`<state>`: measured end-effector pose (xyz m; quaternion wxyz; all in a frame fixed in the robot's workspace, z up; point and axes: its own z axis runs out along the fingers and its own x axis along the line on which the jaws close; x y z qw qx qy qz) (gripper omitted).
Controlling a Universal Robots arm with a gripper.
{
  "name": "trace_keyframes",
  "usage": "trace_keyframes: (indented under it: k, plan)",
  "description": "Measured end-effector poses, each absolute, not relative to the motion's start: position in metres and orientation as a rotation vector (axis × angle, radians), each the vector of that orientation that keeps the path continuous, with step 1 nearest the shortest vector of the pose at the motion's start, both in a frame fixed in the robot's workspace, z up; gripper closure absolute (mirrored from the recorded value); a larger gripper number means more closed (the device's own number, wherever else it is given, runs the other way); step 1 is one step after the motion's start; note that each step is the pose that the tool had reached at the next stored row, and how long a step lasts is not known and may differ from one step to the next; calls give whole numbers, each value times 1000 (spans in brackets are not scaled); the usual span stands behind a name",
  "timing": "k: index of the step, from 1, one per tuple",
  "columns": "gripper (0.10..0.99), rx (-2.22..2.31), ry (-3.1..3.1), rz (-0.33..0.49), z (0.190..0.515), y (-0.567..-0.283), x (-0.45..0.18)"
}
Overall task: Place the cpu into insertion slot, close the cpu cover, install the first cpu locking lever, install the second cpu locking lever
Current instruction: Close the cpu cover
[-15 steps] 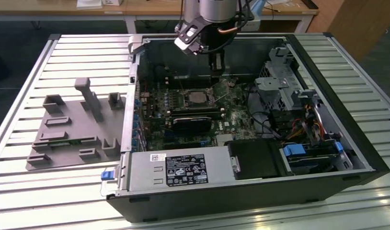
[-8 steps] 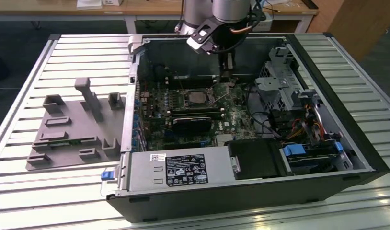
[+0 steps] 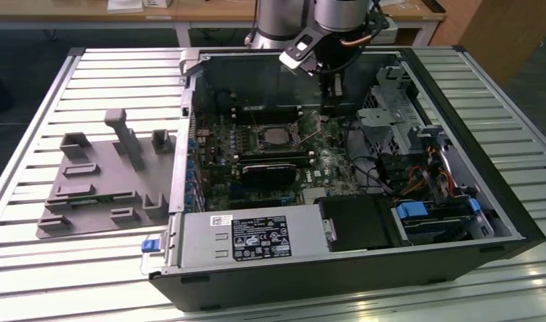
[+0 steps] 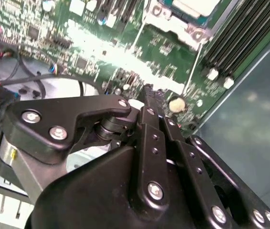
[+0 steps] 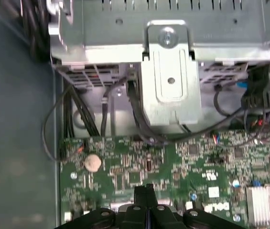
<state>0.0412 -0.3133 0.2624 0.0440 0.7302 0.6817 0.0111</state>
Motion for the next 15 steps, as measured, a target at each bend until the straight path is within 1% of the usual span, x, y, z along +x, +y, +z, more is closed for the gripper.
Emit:
trace_keyframes:
  k: [6,15]
  plan:
    - [984,2232,2084,34,259,-313,47]
    - [984,2234,2086,29,246,-313,50]
